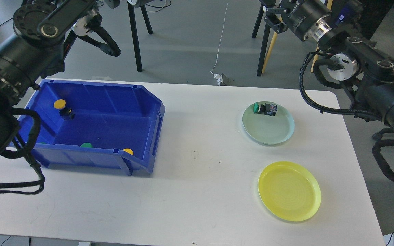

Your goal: Pass button and place on color plate

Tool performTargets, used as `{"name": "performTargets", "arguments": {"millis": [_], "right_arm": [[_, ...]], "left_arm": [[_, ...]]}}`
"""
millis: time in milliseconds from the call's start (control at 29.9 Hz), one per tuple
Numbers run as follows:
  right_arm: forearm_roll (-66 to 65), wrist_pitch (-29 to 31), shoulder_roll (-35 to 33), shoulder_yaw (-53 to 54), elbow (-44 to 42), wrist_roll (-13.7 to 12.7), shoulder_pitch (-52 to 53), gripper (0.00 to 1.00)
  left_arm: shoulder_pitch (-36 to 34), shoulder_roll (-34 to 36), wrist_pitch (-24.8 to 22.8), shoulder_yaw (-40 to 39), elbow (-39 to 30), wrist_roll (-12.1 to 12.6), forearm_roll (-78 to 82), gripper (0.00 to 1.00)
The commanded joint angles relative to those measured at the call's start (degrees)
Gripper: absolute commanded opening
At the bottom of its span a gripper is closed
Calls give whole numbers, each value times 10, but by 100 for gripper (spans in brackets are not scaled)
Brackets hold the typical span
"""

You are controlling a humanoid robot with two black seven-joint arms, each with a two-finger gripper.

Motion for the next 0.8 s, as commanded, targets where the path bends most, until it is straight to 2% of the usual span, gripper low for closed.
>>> {"name": "performTargets", "arguments": {"millis": [0,301,769], "right_arm": [[0,0,8,18,19,1,1,90],[0,0,13,38,51,1,5,90],[1,0,28,40,56,2,18,89]], "left_arm": [[-1,-1,0,-5,1,0,-2,30],[-8,-22,0,-3,1,4,-51,30],[-23,-45,0,-3,2,5,-52,30]]}}
